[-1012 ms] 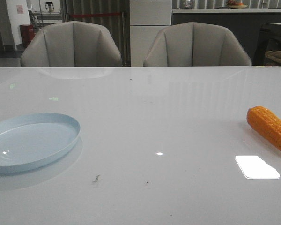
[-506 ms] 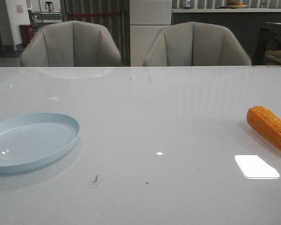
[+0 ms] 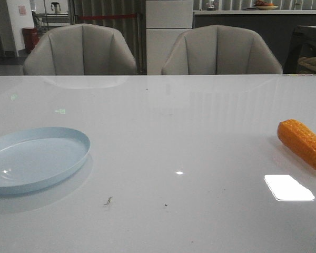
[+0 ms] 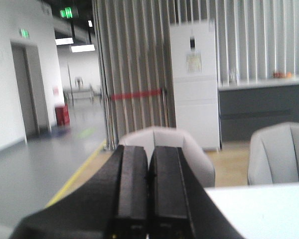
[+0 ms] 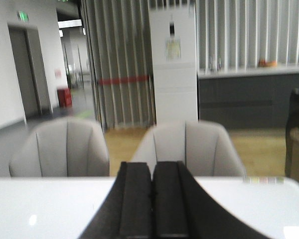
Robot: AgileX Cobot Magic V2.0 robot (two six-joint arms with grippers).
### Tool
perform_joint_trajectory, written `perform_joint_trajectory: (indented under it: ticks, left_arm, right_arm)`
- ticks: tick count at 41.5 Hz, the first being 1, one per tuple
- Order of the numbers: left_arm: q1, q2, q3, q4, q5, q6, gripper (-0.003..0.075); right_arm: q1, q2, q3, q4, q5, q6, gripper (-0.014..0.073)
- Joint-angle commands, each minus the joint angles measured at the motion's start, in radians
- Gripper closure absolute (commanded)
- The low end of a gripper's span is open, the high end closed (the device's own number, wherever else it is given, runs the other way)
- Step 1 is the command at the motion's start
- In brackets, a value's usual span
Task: Place corn on plate with both arms
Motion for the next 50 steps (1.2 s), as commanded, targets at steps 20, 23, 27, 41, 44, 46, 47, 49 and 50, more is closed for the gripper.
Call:
perform_joint_trajectory:
  ticks: [20, 23, 27, 41, 44, 46, 47, 49, 50]
  left_arm:
    - [-0.001, 0.409, -0.064, -0.010, 0.070, -0.010, 0.0631]
    - [-0.001, 0.412, -0.064, -0.013, 0.080, -0.010, 0.0631]
    - [-0.001, 0.412, -0.064, -0.013, 0.073, -0.010, 0.0626]
    - [-0.002, 0.412, -0.064, -0.013, 0.092, -0.010, 0.0232]
    - [-0.002, 0.412, -0.064, -0.013, 0.090, -0.010, 0.0193]
    - [-0.002, 0.414, -0.064, -0.023, 0.098, -0.010, 0.0193]
    - [-0.002, 0.415, -0.064, -0.037, 0.106, -0.010, 0.0193]
    - [-0.002, 0.415, -0.064, -0.069, 0.124, -0.010, 0.0193]
    - [-0.002, 0.415, -0.064, -0.075, 0.130, -0.010, 0.0193]
  right_arm:
    - [0.001, 0.399, -0.044, -0.007, -0.048, -0.007, 0.0537]
    - [0.001, 0.399, -0.044, -0.007, -0.048, -0.007, 0.0534]
    - [0.001, 0.399, -0.044, -0.007, -0.047, -0.007, 0.0500]
    - [0.001, 0.399, -0.044, -0.007, -0.021, -0.007, 0.0145]
    - [0.001, 0.399, -0.044, -0.007, -0.020, -0.007, 0.0145]
    - [0.001, 0.399, -0.044, -0.007, -0.020, -0.007, 0.0145]
    - [0.001, 0.399, -0.043, -0.006, -0.019, -0.007, 0.0145]
    - [0.001, 0.399, -0.041, -0.002, -0.009, -0.007, 0.0145]
    - [0.001, 0.399, -0.041, -0.001, -0.001, -0.007, 0.0145]
